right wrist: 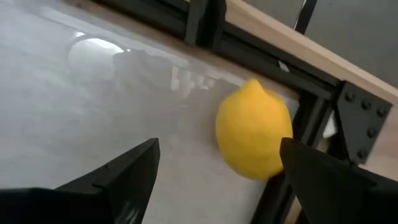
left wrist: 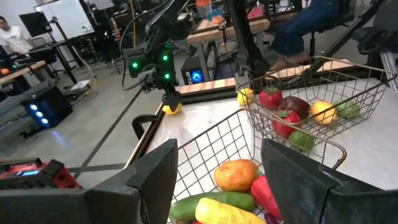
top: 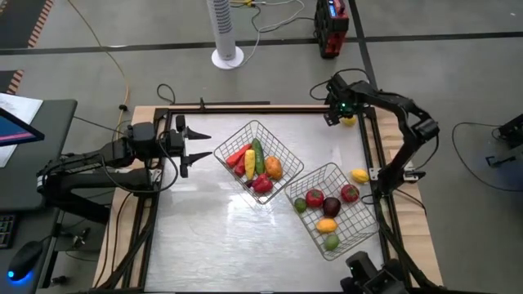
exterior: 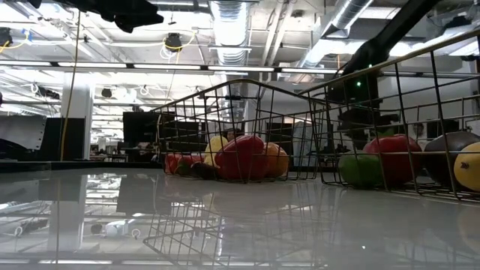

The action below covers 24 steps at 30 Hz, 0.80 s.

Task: Sort produce into baskets
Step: Put the top lemon into the right wire basket

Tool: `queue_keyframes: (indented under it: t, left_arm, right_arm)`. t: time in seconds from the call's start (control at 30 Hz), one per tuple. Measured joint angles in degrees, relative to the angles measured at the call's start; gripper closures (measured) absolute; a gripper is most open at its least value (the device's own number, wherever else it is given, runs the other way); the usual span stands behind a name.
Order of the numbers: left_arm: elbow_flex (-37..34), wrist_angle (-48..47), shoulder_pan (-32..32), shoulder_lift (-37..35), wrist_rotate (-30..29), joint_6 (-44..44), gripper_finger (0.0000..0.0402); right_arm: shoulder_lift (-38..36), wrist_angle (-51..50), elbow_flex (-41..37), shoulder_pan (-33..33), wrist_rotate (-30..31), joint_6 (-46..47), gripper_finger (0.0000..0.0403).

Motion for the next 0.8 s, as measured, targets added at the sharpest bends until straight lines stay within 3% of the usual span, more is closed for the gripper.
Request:
queue_keyframes:
  t: [0.33, 0.8]
  left_arm:
    - [0.00, -0.83, 0.00, 0.00, -0.03, 0.16, 0.0183]
    - [0.00, -0.95, 0.00, 0.00, -0.07, 0.63, 0.0183]
  right_arm:
    - [3.04, 4.94, 0.02, -2.21, 4.58, -0.57, 0.0062]
    - [3.04, 4.90, 0.09, -2.74, 4.70, -0.51, 0.0080]
